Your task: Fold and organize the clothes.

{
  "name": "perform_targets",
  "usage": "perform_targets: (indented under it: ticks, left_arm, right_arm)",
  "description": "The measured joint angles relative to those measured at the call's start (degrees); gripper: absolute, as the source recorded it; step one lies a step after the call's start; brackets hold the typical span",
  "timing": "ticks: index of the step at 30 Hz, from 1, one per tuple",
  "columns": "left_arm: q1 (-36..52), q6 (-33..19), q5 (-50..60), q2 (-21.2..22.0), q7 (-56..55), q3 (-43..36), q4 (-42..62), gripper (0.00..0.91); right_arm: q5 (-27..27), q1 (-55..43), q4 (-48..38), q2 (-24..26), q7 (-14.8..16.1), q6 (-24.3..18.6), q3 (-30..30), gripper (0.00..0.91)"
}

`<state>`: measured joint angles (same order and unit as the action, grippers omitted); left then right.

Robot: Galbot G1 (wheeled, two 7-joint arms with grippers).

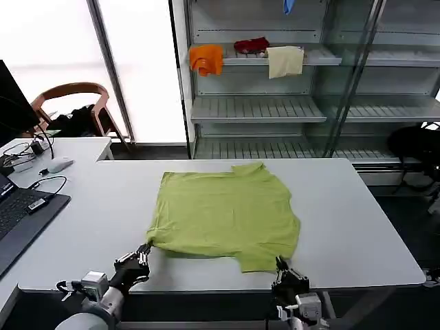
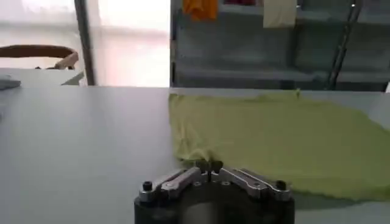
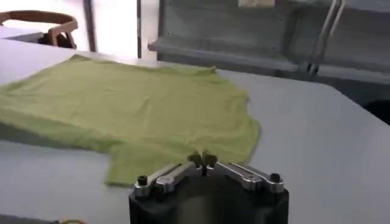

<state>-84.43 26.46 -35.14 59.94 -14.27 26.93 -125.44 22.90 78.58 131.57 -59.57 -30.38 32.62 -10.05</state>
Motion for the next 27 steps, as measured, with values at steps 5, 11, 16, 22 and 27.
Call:
perform_targets:
  ticks: [5, 11, 16, 22, 27]
  left_arm:
    - [3.67, 0.50, -1.34, 0.30, -1.61, -1.18, 1.25, 0.000]
    - [8.91, 0.41, -1.82, 0.84, -3.07, -3.41, 3.75, 0.000]
    - [13.17, -0.13, -1.62, 1.46, -3.71, -5.47, 6.88, 0.000]
    - [17.80, -0.88, -0.82, 2.54, -4.58, -8.13, 11.00, 0.000]
    - [21.19, -1.04, 0.15, 3.40, -5.32, -9.80, 14.41, 0.000]
  right_arm:
    - [0.79, -4.32, -2.39, 1.52, 2.91, 0.12, -1.20, 0.000]
    - [0.84, -9.17, -6.27, 2.65, 8.21, -0.24, -1.39, 0.000]
    - [0.52, -14.02, -10.76, 2.46, 12.10, -0.63, -0.15, 0.000]
    - [-0.43, -19.97, -16.54, 1.71, 14.95, -1.26, 2.50, 0.000]
    - [-1.12, -24.12, -20.91, 1.05, 16.85, -1.47, 4.59, 0.000]
